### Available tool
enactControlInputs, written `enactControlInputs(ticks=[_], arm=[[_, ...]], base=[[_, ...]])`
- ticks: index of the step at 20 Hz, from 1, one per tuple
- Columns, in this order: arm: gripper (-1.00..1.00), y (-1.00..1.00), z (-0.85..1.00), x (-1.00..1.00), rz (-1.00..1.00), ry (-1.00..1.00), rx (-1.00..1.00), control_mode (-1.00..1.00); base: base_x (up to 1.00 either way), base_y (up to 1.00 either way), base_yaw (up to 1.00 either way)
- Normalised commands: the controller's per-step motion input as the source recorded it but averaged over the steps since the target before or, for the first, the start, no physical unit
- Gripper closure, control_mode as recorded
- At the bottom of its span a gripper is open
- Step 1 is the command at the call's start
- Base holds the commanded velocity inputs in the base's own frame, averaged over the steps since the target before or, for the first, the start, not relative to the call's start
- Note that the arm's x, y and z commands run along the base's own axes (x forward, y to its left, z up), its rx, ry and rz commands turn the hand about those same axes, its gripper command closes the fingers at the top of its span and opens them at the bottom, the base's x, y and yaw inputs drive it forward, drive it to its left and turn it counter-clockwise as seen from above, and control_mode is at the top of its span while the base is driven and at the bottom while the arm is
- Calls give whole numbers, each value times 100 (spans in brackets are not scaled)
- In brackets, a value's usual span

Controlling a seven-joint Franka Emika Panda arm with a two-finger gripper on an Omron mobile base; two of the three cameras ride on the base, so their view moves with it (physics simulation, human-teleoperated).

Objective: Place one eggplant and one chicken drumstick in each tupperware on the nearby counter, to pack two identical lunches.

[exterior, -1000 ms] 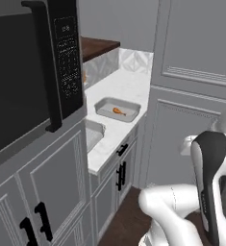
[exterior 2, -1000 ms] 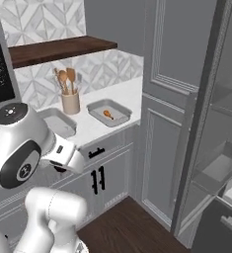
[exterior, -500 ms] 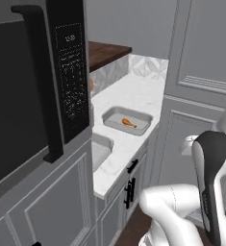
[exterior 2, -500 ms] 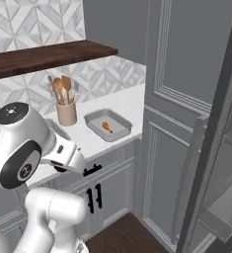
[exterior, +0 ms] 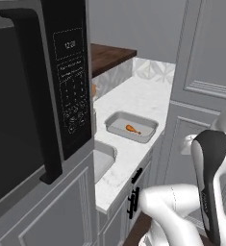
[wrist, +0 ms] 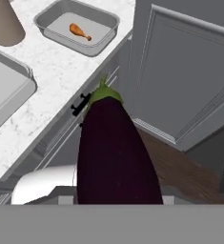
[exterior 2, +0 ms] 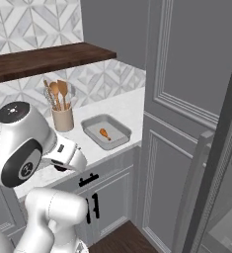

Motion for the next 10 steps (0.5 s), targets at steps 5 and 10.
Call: enactControlInputs(ticks=[5, 10], arm=[[100, 4, 0, 38, 2, 0, 0, -100], [100, 7, -3, 91, 6, 0, -1, -100]], base=[[20, 1, 0], [0, 0, 0]])
